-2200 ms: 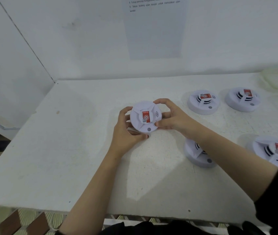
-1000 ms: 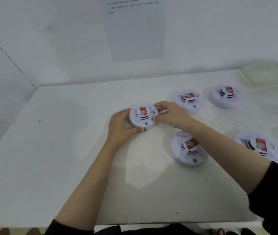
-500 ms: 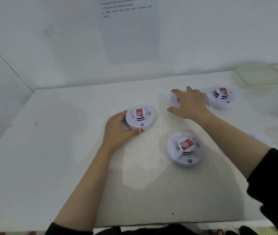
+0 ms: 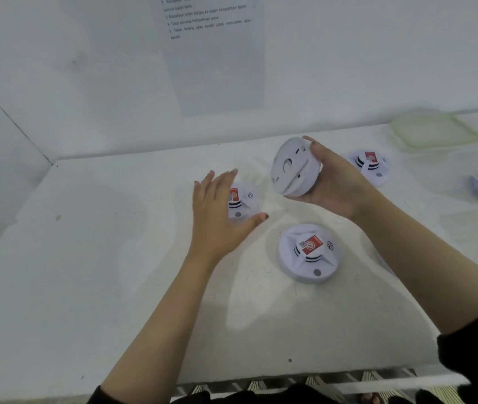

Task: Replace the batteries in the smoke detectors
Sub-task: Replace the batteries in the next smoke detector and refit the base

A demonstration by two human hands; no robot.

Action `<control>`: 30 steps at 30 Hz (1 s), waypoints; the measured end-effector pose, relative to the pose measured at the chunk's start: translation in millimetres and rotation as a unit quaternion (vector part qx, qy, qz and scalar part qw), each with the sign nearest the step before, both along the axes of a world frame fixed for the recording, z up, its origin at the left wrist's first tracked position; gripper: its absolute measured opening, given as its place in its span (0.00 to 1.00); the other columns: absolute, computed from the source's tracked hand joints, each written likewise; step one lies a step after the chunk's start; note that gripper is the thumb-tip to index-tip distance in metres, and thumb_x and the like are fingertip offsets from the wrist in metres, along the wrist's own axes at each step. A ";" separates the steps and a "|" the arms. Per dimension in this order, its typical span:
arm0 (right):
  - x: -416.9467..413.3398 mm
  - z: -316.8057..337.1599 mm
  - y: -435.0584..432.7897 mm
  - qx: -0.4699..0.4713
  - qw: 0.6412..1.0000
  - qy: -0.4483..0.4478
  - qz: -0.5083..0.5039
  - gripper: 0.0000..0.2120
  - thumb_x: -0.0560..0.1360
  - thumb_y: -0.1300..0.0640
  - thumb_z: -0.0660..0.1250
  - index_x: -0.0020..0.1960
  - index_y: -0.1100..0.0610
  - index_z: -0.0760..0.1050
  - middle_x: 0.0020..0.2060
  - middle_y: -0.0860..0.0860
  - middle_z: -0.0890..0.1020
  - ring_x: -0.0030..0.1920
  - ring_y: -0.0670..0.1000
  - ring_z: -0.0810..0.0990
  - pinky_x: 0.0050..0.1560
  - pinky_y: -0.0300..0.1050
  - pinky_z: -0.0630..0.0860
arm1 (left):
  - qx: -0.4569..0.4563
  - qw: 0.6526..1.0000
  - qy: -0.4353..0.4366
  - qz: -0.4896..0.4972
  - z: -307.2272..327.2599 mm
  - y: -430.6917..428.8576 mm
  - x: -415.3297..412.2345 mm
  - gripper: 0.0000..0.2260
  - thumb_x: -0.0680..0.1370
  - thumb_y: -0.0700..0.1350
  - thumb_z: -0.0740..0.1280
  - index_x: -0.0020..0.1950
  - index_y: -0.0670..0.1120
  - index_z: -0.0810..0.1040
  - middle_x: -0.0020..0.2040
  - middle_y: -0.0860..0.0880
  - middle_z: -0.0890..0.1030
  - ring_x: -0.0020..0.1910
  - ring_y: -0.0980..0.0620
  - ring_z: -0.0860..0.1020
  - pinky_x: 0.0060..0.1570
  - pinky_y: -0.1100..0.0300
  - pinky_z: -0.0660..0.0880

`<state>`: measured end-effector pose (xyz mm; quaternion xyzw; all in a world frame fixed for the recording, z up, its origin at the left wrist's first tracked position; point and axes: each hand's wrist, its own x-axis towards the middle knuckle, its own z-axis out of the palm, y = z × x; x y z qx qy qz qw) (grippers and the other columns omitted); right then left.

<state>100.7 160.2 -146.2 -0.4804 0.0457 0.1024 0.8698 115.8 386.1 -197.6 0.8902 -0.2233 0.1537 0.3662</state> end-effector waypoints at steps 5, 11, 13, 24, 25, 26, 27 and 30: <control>-22.5 8.1 20.2 0.166 0.986 -0.017 0.021 0.11 0.74 0.54 0.58 0.55 0.52 0.73 0.53 0.57 0.82 0.53 0.60 0.81 0.54 0.62 0.76 | -0.086 0.987 0.108 -0.077 20.3 -24.1 -18.1 0.42 0.66 0.62 0.74 0.75 0.49 0.63 0.70 0.57 0.68 0.70 0.60 0.63 0.69 0.59 0.62; -44.2 0.7 23.8 0.102 0.994 -0.017 0.035 0.24 0.73 0.52 0.53 0.62 0.62 0.76 0.60 0.63 0.78 0.56 0.63 0.78 0.41 0.54 0.79 | -0.182 0.970 0.111 -0.113 29.5 -28.1 -24.8 0.28 0.65 0.48 0.80 0.62 0.53 0.76 0.58 0.62 0.79 0.60 0.65 0.75 0.62 0.63 0.72; -48.5 -0.7 18.9 0.071 0.997 -0.024 0.011 0.22 0.74 0.56 0.52 0.66 0.59 0.70 0.62 0.61 0.76 0.60 0.63 0.76 0.48 0.57 0.79 | -0.192 0.965 0.131 -0.119 25.9 -25.2 -26.1 0.29 0.64 0.47 0.80 0.63 0.52 0.76 0.60 0.60 0.79 0.62 0.62 0.75 0.64 0.60 0.72; -76.3 -10.8 18.2 -0.196 0.971 -0.134 0.020 0.29 0.66 0.67 0.70 0.64 0.47 0.73 0.62 0.54 0.77 0.59 0.56 0.78 0.52 0.56 0.79 | -0.165 0.955 0.203 -0.136 22.5 -16.9 -51.9 0.42 0.60 0.53 0.81 0.70 0.52 0.68 0.65 0.58 0.75 0.66 0.59 0.72 0.64 0.62 0.71; -77.2 -11.5 19.9 -0.192 0.972 -0.132 0.015 0.29 0.65 0.67 0.70 0.63 0.48 0.73 0.61 0.54 0.77 0.59 0.55 0.79 0.51 0.55 0.80 | -0.176 0.951 0.213 -0.135 21.8 -17.2 -53.7 0.44 0.58 0.54 0.81 0.70 0.53 0.67 0.65 0.57 0.75 0.66 0.58 0.73 0.64 0.59 0.72; -78.1 -11.8 21.6 -0.173 0.977 -0.128 0.007 0.29 0.65 0.67 0.70 0.62 0.49 0.73 0.60 0.53 0.78 0.58 0.55 0.79 0.49 0.53 0.80 | -0.185 0.948 0.220 -0.136 21.0 -17.5 -54.9 0.45 0.56 0.55 0.81 0.70 0.53 0.67 0.65 0.57 0.75 0.66 0.58 0.73 0.64 0.57 0.72; -78.6 -12.2 23.3 -0.144 0.982 -0.123 0.000 0.28 0.65 0.68 0.70 0.62 0.49 0.73 0.59 0.53 0.78 0.57 0.54 0.80 0.47 0.50 0.81 | -0.190 0.946 0.221 -0.138 20.7 -18.1 -55.8 0.45 0.56 0.55 0.81 0.70 0.53 0.67 0.65 0.57 0.75 0.66 0.57 0.73 0.65 0.56 0.72; -80.8 -12.0 27.6 -0.098 0.988 -0.120 -0.011 0.27 0.65 0.69 0.69 0.61 0.50 0.73 0.56 0.51 0.80 0.54 0.51 0.81 0.45 0.48 0.81 | -0.200 0.944 0.221 -0.144 22.1 -20.1 -59.1 0.44 0.56 0.49 0.83 0.69 0.53 0.69 0.63 0.58 0.77 0.64 0.59 0.74 0.61 0.58 0.74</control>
